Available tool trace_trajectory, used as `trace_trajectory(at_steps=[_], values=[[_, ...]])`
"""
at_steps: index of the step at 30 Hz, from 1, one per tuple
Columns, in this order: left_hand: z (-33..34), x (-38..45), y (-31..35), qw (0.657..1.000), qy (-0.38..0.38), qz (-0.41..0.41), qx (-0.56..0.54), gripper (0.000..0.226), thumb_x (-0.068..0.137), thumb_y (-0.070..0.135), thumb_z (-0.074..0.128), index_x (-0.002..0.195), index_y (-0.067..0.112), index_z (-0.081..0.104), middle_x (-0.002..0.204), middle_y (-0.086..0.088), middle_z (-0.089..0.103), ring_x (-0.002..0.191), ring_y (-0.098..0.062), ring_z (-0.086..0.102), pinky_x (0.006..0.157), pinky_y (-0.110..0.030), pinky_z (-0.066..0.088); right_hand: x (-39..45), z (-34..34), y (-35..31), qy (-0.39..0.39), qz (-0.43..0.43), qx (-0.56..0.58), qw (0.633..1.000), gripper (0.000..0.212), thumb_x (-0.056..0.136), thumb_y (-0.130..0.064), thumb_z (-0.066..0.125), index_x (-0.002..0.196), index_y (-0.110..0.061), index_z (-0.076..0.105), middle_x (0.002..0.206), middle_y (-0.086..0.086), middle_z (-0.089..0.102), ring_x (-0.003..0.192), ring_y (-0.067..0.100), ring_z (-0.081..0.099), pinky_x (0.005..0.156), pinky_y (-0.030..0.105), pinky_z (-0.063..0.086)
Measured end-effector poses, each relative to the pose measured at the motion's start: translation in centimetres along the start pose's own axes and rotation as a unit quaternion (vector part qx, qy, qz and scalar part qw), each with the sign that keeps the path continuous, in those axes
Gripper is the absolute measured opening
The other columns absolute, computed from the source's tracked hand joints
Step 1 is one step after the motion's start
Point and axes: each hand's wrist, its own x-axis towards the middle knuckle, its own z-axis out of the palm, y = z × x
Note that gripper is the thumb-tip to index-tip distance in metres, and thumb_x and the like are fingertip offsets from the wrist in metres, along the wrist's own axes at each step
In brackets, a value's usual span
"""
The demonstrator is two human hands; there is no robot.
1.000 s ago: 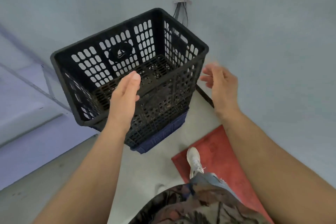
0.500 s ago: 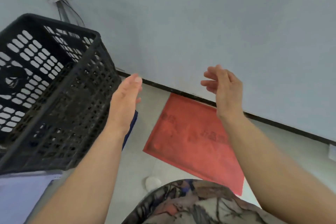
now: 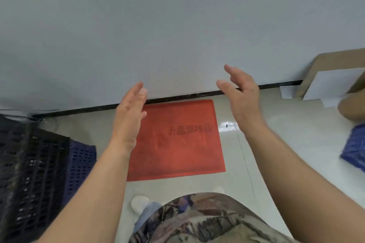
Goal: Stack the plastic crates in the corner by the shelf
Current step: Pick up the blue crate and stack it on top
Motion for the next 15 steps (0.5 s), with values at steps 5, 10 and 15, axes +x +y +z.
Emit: trace_trajectory(at_steps=[5,10,15], values=[[7.7,-0.8,0.5,0.998,-0.058,0.005,0.017,0.026,0.092,0.042,0.049,0.117,0.044,0.051,0.128,0.017,0.049,0.126,-0.008,0.047,0.102,-0.038,0.042,0.6,-7.4,1.8,0.063,0.022,0.003,0.998,0.045,0.084,-0.025,0.066,0.128,-0.03,0.057,0.139,-0.002,0.047,0.128,0.011,0.045,0.11,0.037,0.036],[12.3,-0.5,0.8,0.992,-0.122,0.011,0.042,0.025,0.093,0.042,0.049,0.118,0.045,0.052,0.129,0.017,0.049,0.126,-0.008,0.047,0.101,-0.04,0.044,0.3,-11.9,3.1,0.135,0.033,0.005,0.99,0.044,0.087,-0.022,0.064,0.13,-0.028,0.057,0.14,0.0,0.047,0.126,0.008,0.047,0.11,0.034,0.036],[16.0,0.7,1.3,0.974,-0.216,0.023,0.069,0.026,0.093,0.042,0.048,0.118,0.045,0.052,0.131,0.015,0.05,0.125,-0.008,0.048,0.103,-0.04,0.042,-0.9,-14.4,4.0,0.222,0.041,0.007,0.974,0.038,0.092,-0.026,0.057,0.13,-0.028,0.056,0.137,-0.002,0.052,0.117,0.001,0.051,0.105,0.024,0.04]])
